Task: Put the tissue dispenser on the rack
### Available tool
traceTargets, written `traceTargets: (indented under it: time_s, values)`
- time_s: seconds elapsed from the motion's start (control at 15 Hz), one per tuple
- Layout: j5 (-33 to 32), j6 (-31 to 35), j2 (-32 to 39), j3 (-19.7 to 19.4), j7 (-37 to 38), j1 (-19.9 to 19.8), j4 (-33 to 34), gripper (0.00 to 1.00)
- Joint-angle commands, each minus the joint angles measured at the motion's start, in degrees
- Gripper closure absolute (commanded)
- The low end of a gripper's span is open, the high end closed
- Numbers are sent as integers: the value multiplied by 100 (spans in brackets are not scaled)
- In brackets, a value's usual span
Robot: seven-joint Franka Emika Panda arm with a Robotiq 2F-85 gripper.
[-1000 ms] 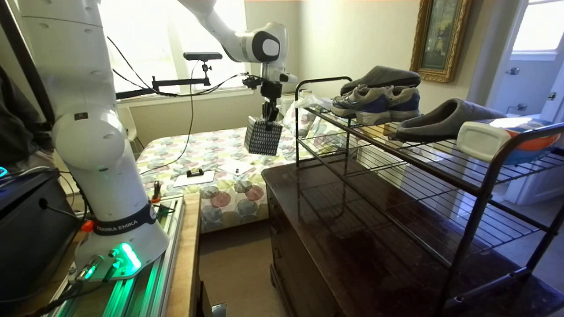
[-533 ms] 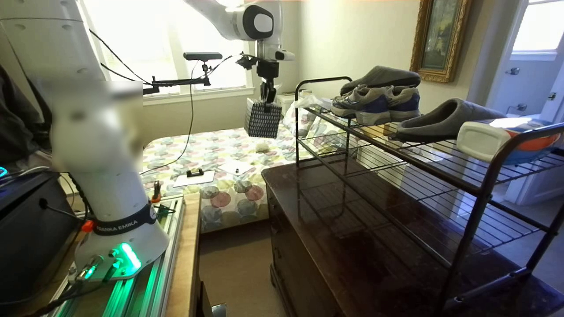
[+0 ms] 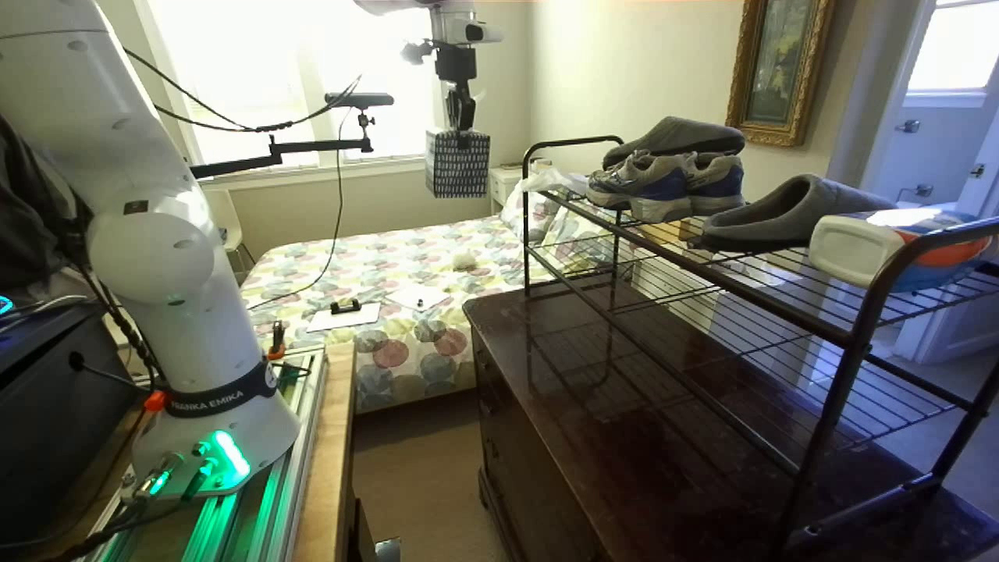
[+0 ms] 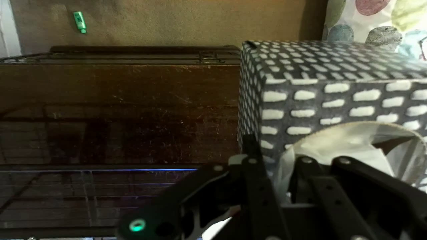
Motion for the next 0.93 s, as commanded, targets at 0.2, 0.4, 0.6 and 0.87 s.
traceTargets:
  time_s: [0.2,0.4,0.6,0.87]
  values:
    - [14,-87,-10,224,-19,-144,23,93]
    - [-101,163,116,260,59,-160,167,98]
    - [-481,839,320,382,390,-219,502,98]
    - [-1444,1198,705,437,709,-285,1250,98]
